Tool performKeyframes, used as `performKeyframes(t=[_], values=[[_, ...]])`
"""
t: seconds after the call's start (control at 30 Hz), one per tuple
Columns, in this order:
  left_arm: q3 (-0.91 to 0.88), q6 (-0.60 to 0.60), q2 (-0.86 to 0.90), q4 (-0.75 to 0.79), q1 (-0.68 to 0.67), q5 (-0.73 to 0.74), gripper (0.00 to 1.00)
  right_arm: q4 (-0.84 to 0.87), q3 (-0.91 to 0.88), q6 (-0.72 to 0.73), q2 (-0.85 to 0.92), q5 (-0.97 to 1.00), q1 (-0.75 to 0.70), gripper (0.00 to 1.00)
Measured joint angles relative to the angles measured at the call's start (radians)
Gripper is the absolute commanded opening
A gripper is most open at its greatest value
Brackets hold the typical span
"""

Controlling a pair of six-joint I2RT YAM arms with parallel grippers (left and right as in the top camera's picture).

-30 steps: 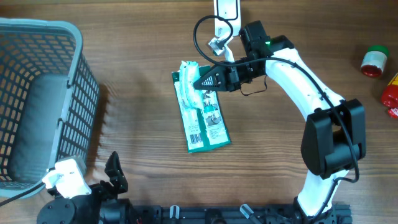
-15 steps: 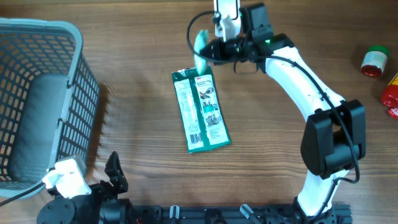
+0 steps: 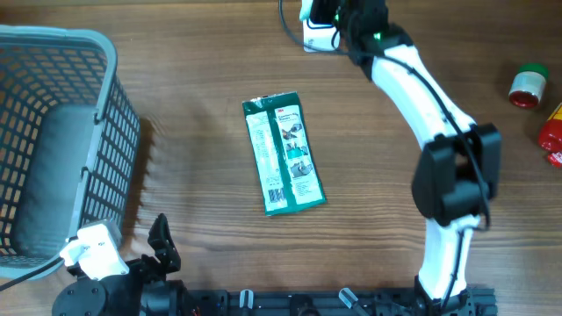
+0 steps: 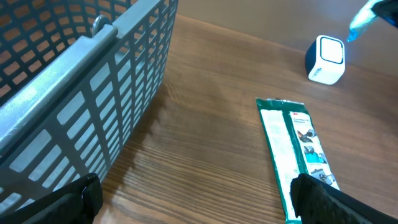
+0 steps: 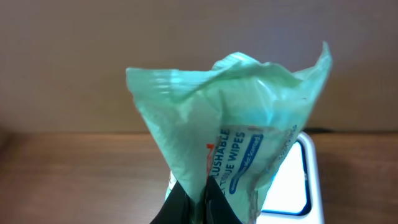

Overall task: Scan the item barcode
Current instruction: 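Lift the wipes pack and hold it in front of the white scanner, then carry the wipes pack right and drop it at the table edge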

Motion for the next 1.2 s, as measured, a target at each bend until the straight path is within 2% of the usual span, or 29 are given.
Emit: performKeyframes(t=[0.13,0.2,0.37,0.47,0.63,0.77,0.87,1.0,1.03,1.07,1.2], values=[[0.000,0.000,0.000,0.000,0.000,0.000,1.00,-0.104,0.190,-0.003,0.168,0.044,-0.013,0.05],[0.000,0.000,0.000,0.000,0.000,0.000,1.00,-0.123,0.215,-0.003,0.209,0.068,-0.013,0.05],[0.000,0.000,0.000,0.000,0.000,0.000,1.00,-0.149,0.231,-0.003,0.232,0.087,-0.012,0.04],[0.000,0.000,0.000,0.001,0.000,0.000,1.00,-0.227,0.283,-0.003,0.233,0.093,-0.012,0.05],[0.000,0.000,0.000,0.000,0.000,0.000,1.00,-0.491,0.442,-0.004,0.234,0.174,-0.016,0.04],[0.000,0.000,0.000,0.001,0.000,0.000,1.00,-0.780,0.515,0.001,0.188,0.258,-0.045,0.04],[0.000,0.000,0.000,0.001,0.000,0.000,1.00,-1.016,0.521,0.056,0.119,0.409,-0.137,0.04],[0.000,0.000,0.000,0.000,0.000,0.000,1.00,-1.186,0.517,0.163,0.097,0.563,-0.352,0.04],[0.000,0.000,0.000,0.000,0.000,0.000,1.00,-1.191,0.485,0.178,0.097,0.596,-0.460,0.04],[0.000,0.000,0.000,0.001,0.000,0.000,1.00,-1.179,0.467,0.183,0.097,0.601,-0.496,0.05],[0.000,0.000,0.000,0.000,0.000,0.000,1.00,-0.953,0.291,0.102,0.091,0.510,-0.661,0.04]])
